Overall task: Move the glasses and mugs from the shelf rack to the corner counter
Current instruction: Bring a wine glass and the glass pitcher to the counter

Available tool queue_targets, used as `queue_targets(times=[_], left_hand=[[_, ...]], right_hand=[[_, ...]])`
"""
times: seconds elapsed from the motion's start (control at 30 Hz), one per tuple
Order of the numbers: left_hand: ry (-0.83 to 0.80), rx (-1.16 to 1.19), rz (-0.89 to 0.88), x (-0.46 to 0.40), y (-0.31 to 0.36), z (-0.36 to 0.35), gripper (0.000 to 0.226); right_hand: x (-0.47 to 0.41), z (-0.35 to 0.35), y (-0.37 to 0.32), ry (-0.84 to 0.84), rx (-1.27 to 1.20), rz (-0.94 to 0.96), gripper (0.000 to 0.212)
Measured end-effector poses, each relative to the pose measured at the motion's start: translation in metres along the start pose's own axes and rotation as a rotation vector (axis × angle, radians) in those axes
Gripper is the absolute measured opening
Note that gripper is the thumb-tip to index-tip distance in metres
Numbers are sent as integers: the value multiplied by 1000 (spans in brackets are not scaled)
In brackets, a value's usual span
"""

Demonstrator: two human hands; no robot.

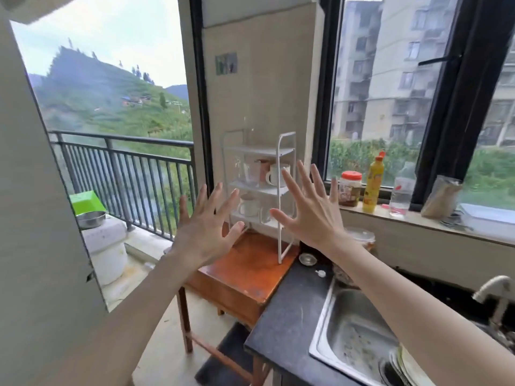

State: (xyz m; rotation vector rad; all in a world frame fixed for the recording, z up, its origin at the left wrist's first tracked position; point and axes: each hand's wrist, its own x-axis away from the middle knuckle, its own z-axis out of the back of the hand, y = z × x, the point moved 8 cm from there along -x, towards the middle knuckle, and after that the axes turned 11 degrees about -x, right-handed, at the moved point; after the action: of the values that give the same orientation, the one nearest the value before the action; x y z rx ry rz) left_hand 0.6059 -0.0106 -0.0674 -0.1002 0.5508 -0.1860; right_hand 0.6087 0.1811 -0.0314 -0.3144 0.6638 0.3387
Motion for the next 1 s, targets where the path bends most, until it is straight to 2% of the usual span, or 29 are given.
queue_targets(times=[0.23, 0.6, 0.83, 1.0], left_hand=[[-31, -23, 62, -88, -57, -54, 69], [-166, 88, 14, -193, -135, -204, 66], [-104, 277, -59, -299, -182, -248, 65], [-51, 452, -125, -345, -180, -276, 64]], right_hand=[[-98, -76, 16, 2, -51, 33, 82], [-205, -221, 51, -38, -79, -63, 79], [-273, -293, 79, -21, -178, -314, 79], [-294, -332, 120, -4, -294, -523, 80]])
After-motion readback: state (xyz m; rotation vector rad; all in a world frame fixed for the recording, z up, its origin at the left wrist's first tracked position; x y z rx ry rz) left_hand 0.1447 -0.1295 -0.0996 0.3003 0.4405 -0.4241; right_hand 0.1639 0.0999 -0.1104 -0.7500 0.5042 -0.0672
